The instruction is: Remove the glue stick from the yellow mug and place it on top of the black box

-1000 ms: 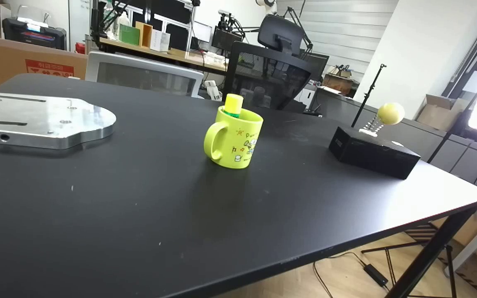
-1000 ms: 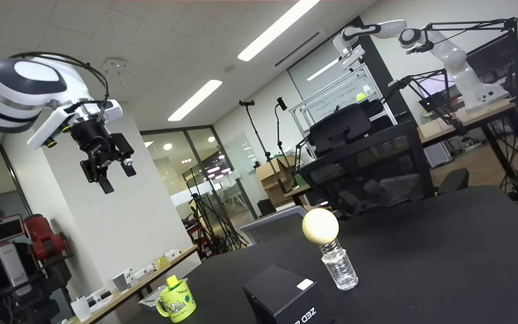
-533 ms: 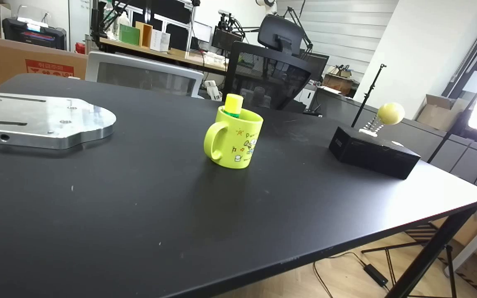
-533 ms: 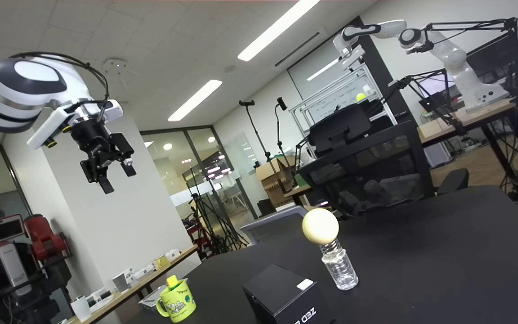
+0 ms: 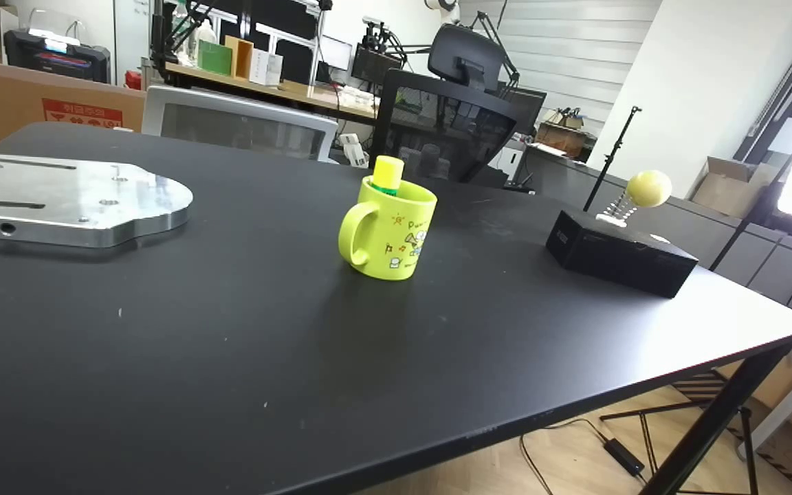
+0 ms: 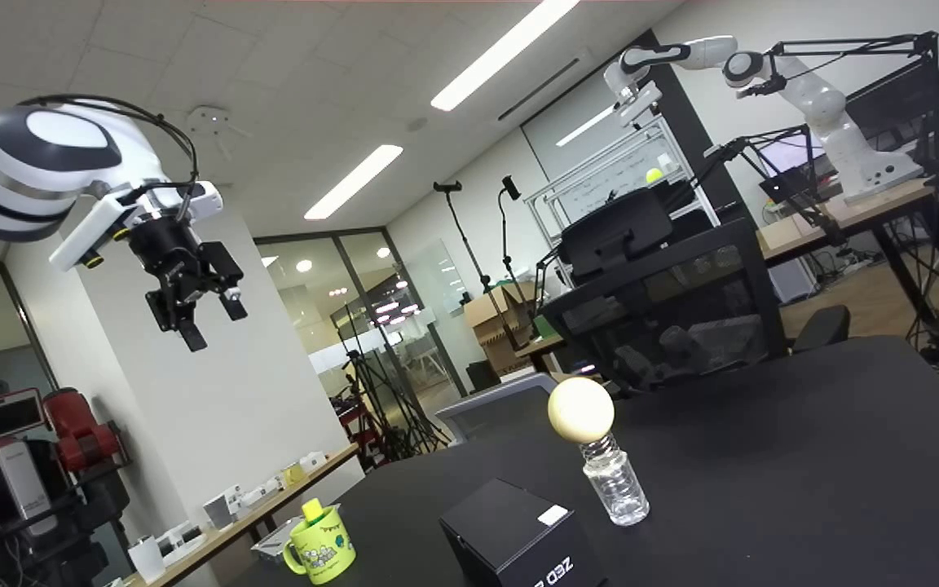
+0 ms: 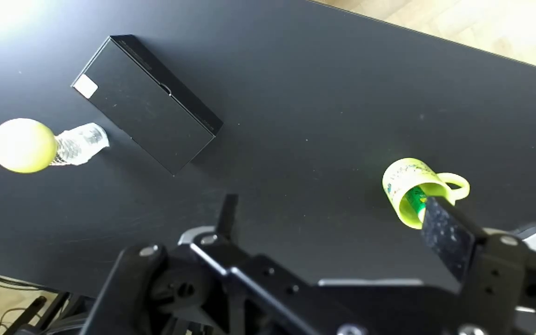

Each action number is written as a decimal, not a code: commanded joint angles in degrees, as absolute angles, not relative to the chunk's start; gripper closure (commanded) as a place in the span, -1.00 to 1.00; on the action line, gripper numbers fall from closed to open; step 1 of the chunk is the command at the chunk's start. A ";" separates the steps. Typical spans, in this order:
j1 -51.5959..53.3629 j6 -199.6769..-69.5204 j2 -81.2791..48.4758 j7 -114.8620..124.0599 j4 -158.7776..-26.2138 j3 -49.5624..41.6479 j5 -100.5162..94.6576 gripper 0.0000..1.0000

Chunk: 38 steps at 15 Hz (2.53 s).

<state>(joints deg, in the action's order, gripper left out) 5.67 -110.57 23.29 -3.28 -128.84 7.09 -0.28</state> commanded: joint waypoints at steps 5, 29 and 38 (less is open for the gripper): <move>6.31 -113.49 10.33 -10.27 -119.58 6.22 -1.75 -1.00; 19.88 -118.21 -33.25 -11.48 -91.37 13.01 -7.63 -1.00; 21.58 -120.34 -38.41 -11.28 -90.01 12.22 -13.06 -1.00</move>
<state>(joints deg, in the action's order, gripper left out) 20.53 -120.81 -36.73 -12.69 -92.27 12.86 -11.61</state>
